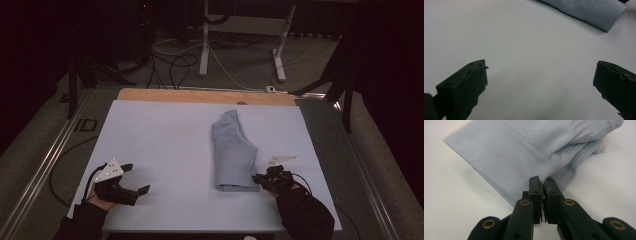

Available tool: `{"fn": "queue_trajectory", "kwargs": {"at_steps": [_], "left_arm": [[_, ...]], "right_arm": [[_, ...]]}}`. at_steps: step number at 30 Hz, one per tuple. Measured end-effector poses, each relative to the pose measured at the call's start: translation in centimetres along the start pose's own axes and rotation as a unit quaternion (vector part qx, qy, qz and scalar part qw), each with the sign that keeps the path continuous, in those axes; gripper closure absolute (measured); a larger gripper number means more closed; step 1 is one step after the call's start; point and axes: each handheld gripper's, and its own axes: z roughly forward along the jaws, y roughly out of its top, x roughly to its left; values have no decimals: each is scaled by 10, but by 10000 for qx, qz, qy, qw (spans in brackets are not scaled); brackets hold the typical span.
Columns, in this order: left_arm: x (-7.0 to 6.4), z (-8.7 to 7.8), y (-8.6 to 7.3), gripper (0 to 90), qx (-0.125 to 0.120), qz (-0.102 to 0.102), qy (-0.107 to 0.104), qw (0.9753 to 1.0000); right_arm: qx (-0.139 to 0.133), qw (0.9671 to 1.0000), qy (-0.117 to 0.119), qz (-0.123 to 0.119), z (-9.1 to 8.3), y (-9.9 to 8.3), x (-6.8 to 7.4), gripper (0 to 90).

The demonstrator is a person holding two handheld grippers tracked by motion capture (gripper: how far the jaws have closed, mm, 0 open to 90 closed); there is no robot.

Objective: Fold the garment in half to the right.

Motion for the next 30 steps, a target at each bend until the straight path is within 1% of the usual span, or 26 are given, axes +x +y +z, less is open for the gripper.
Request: {"fn": "queue_trajectory", "kwargs": {"at_steps": [2,4,7,9,10,11,13,15,18,19,20,22,25,27,30], "left_arm": [[1,0,0,4,-7,-31,-2,10000],[0,0,0,4,0,-10,4,10000],[1,-1,0,4,-4,-23,11,10000],[0,-1,0,4,-15,-23,8,10000],[0,0,0,4,5,2,6,10000],[0,0,0,4,-2,-18,3,10000],[0,0,0,4,-11,-19,11,10000],[0,-1,0,4,1,9,6,10000],[1,-1,0,4,-14,-17,9,10000],[0,-1,0,4,-8,-8,8,10000],[0,-1,0,4,7,9,8,10000],[1,-1,0,4,-1,-23,5,10000],[0,-1,0,4,-6,0,0,10000],[1,-1,0,4,0,-5,3,10000],[0,-2,0,4,-30,-8,-4,10000]], "right_arm": [[-53,9999,-71,51,-7,-1,-2,864],[-90,9998,-67,138,-10,-3,-5,865],[-50,9997,-58,217,-11,-8,-9,864],[-19,9996,-47,260,-11,-9,-10,865],[24,9996,-3,285,-10,-11,-11,864],[104,9995,23,293,-8,-14,-12,865],[175,9994,-23,309,-6,-17,-14,865],[219,9991,-3,367,-4,-20,-16,864],[266,9987,-98,414,-1,-23,-21,864],[274,9985,-85,476,-1,-24,-22,863],[295,9984,-84,481,1,-26,-24,863],[306,9985,-79,457,3,-27,-24,860],[279,9984,-66,495,3,-27,-24,855],[281,9984,-74,477,3,-28,-25,840],[259,9982,-28,536,3,-29,-27,839]]}}
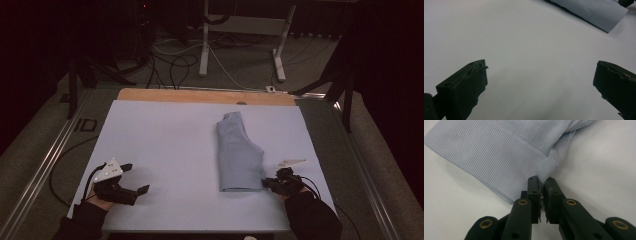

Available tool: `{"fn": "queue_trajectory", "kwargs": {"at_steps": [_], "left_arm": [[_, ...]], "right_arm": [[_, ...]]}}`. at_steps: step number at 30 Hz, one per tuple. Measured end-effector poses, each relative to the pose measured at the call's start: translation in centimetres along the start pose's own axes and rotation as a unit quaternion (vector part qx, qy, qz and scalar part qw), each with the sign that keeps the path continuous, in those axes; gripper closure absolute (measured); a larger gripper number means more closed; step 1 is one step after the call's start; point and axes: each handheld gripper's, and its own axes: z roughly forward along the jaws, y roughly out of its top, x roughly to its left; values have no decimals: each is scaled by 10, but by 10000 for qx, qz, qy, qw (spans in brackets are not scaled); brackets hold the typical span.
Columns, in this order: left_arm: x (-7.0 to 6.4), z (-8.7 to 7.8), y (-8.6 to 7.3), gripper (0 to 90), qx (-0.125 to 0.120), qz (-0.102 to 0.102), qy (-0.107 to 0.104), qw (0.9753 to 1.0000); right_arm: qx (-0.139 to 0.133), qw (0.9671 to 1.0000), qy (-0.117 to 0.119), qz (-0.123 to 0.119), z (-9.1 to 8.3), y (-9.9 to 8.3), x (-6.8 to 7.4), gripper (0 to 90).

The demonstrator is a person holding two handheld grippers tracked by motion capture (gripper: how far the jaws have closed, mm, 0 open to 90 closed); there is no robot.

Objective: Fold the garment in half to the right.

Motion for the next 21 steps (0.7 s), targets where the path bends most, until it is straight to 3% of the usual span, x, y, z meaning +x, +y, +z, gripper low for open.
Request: {"fn": "queue_trajectory", "kwargs": {"at_steps": [14,16,18,21], "left_arm": [[2,-1,0,4,1,-35,8,10000],[1,0,0,4,13,0,4,10000],[1,0,0,4,12,17,0,10000],[1,-1,0,4,-12,-19,13,10000]], "right_arm": [[139,9998,-99,-98,-2,1,0,860],[154,9997,-155,-125,-3,1,0,809],[150,9998,-52,-129,-4,1,-1,699],[148,9998,-30,-154,-7,3,-1,686]]}}
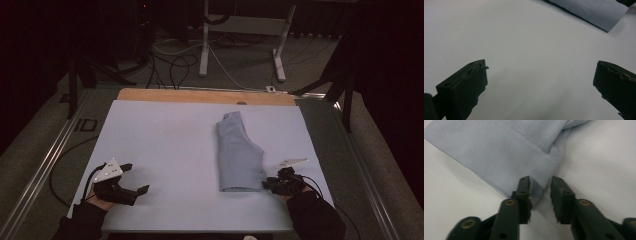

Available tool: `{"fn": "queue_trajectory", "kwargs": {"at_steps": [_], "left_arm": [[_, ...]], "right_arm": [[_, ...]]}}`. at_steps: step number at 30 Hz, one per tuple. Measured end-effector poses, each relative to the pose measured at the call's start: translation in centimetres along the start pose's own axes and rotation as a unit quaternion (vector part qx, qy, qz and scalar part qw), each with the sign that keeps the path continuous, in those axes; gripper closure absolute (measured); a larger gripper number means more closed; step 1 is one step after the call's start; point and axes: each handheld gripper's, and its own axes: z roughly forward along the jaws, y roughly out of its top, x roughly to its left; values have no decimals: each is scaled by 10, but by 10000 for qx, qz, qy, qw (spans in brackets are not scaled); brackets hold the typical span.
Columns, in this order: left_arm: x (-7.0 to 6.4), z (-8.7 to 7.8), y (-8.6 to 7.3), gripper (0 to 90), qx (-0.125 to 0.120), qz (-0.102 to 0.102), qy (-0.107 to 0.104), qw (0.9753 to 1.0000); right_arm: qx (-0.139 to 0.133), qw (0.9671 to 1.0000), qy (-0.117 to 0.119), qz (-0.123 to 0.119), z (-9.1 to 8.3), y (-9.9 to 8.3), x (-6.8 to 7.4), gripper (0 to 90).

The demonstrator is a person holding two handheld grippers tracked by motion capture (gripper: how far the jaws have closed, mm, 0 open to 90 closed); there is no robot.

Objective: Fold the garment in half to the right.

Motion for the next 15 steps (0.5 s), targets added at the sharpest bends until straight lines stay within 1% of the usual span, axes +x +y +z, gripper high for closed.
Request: {"fn": "queue_trajectory", "kwargs": {"at_steps": [1,2,5,6,8,10,11,12,13,14,15], "left_arm": [[0,0,0,4,11,5,2,10000],[0,0,0,4,11,2,5,10000],[0,-1,0,4,-6,2,7,10000],[0,-1,0,4,0,11,4,10000],[1,-1,0,3,-9,-6,6,10000],[0,-1,0,4,-9,-8,8,10000],[0,-1,0,4,5,12,4,10000],[0,-1,0,4,5,12,4,10000],[1,0,0,4,2,4,2,10000],[1,0,0,4,-6,-5,-1,10000],[0,-1,0,4,-10,-6,1,10000]], "right_arm": [[-32,10000,-6,-45,-3,2,2,686],[-135,9998,6,-157,-11,8,5,684],[-372,9989,30,-295,-24,22,11,695],[-448,9985,77,-316,-28,27,14,709],[-570,9972,201,-434,-32,39,19,738],[-632,9957,372,-561,-29,50,26,775],[-614,9951,434,-647,-26,55,30,798],[-614,9951,434,-647,-26,55,30,798],[-602,9941,477,-767,-22,60,35,824],[-623,9920,607,-919,-12,70,45,883],[-610,9913,655,-963,-8,74,47,897]]}}
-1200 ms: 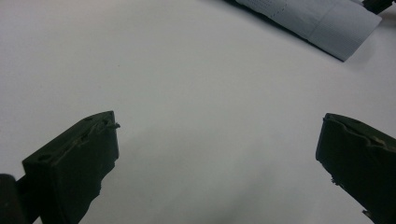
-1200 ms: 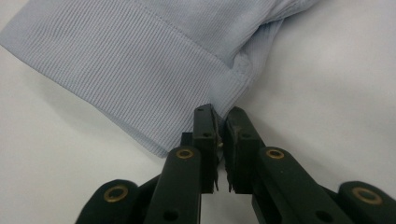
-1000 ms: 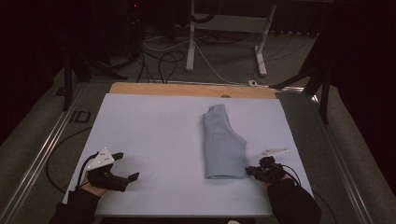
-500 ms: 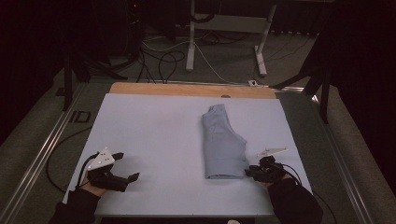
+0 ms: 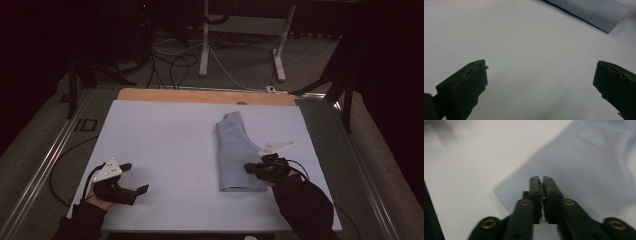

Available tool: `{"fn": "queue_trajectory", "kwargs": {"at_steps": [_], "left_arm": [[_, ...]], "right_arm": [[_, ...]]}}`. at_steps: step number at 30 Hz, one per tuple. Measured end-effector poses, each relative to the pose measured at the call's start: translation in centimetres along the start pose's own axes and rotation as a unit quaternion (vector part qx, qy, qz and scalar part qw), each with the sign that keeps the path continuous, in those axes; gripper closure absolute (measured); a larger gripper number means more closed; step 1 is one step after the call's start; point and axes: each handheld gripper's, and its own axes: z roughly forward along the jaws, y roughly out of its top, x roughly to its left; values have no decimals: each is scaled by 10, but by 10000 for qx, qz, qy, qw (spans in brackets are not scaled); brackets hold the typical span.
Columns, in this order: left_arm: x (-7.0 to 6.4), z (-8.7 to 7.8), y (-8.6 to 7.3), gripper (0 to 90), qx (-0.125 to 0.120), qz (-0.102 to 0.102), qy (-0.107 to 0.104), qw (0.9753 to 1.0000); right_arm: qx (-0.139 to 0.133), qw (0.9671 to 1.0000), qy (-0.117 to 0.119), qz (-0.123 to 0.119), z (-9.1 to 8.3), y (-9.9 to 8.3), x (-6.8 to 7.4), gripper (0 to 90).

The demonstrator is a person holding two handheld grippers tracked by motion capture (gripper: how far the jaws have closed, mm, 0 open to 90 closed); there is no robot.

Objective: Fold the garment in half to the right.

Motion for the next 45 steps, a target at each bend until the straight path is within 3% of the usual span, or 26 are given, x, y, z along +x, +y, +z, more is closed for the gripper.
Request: {"fn": "queue_trajectory", "kwargs": {"at_steps": [8,17,21,23,34,45], "left_arm": [[1,0,-1,4,15,4,-25,10000],[0,1,-1,4,22,15,-27,10000],[0,1,-1,4,18,11,-24,10000],[0,1,-1,4,22,22,-31,10000],[-1,0,-1,4,4,39,-22,10000],[-1,0,0,4,-20,42,-25,10000]], "right_arm": [[102,9987,354,-360,32,9,8,900],[425,9980,433,-158,48,-15,2,900],[631,9971,385,-195,55,-25,3,900],[587,9974,411,-119,56,-30,3,900],[634,9968,364,-329,51,-36,12,900],[556,9975,385,-218,49,-40,15,900]]}}
